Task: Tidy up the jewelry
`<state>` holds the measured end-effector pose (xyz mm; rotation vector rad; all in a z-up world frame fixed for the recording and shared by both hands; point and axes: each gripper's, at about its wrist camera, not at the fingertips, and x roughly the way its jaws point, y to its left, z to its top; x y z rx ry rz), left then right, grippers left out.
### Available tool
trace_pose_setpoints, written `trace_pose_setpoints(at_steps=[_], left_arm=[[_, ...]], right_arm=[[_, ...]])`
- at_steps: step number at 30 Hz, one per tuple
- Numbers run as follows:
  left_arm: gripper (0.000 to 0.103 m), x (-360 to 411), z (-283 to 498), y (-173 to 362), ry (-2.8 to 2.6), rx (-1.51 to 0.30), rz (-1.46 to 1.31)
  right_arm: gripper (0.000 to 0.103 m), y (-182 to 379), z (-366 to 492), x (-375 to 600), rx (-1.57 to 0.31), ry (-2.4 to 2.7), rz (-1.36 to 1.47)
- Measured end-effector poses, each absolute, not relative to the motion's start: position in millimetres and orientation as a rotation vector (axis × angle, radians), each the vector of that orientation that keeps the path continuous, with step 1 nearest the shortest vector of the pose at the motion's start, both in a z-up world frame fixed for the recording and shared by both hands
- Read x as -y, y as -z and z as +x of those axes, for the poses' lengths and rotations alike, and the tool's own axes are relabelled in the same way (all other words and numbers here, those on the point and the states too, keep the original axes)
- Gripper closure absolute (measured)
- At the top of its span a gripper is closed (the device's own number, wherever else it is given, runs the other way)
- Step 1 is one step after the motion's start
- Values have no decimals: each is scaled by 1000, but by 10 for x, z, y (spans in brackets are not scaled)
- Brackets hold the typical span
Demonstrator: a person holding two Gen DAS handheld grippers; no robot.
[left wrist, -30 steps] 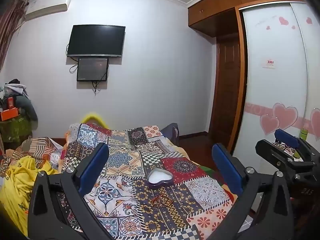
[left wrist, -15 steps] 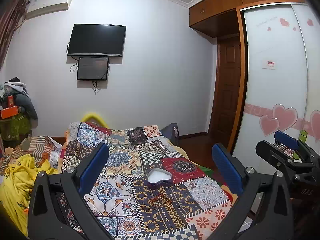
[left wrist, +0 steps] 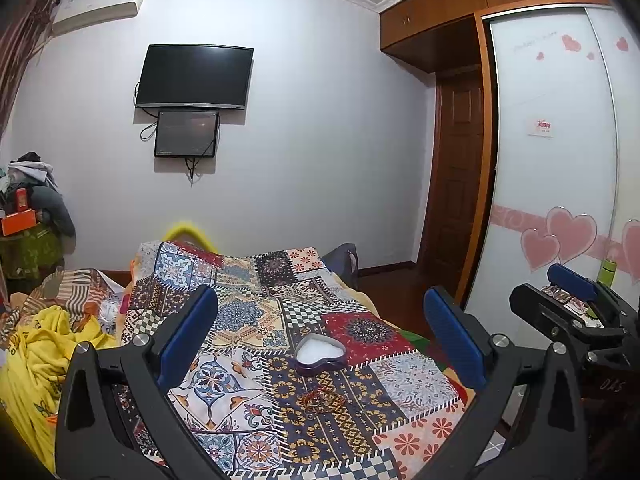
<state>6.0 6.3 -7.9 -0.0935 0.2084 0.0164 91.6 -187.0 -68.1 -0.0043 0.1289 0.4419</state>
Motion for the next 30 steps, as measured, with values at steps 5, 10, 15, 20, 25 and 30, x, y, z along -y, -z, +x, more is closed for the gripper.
trace_pose_setpoints(at_steps=[5, 10, 15, 20, 25, 30], left_arm=[[0, -70, 70, 78, -13, -211, -97], [0, -72, 82, 94, -17, -212, -94], [0, -66, 81, 105, -27, -213, -90], [0, -89, 77, 103, -30, -215, -96], [0, -102, 60, 102, -32, -214, -104], [0, -104, 75, 97, -37, -215, -102]], right_arm=[[0, 669, 932, 1853, -135, -442, -6], [0, 670, 929, 1849, -134, -443, -5], [0, 678, 943, 1839, -140, -444, -9], [0, 676, 943, 1835, -144, -448, -7], [0, 676, 941, 1818, -146, -452, -9], [0, 680, 966, 1814, -150, -455, -9]])
